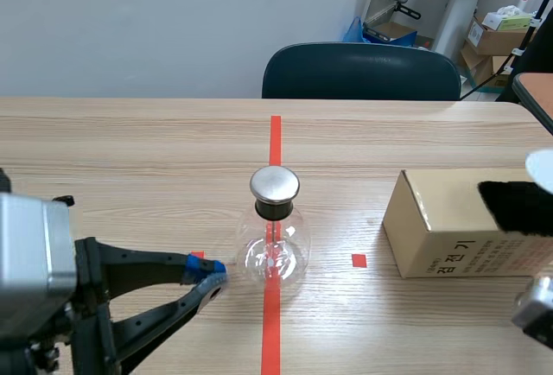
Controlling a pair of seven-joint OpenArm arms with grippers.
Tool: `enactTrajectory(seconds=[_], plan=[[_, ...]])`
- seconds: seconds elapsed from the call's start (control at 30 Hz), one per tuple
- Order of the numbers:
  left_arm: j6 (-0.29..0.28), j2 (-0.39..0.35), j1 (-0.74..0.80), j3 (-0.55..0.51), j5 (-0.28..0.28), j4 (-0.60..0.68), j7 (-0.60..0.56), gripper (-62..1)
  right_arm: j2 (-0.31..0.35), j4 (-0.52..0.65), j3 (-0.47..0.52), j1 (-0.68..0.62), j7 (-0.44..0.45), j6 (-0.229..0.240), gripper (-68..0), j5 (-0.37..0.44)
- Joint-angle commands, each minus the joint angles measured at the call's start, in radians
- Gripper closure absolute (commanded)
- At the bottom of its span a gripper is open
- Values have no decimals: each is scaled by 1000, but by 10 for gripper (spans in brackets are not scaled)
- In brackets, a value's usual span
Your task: Do the electroscope experiment
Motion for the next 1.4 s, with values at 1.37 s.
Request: enactTrajectory(seconds=[1.37], plan=[[8,172,-285,259,-60,-381,-156,-25,88,272,-702,-10,-724,125,-11,-345]])
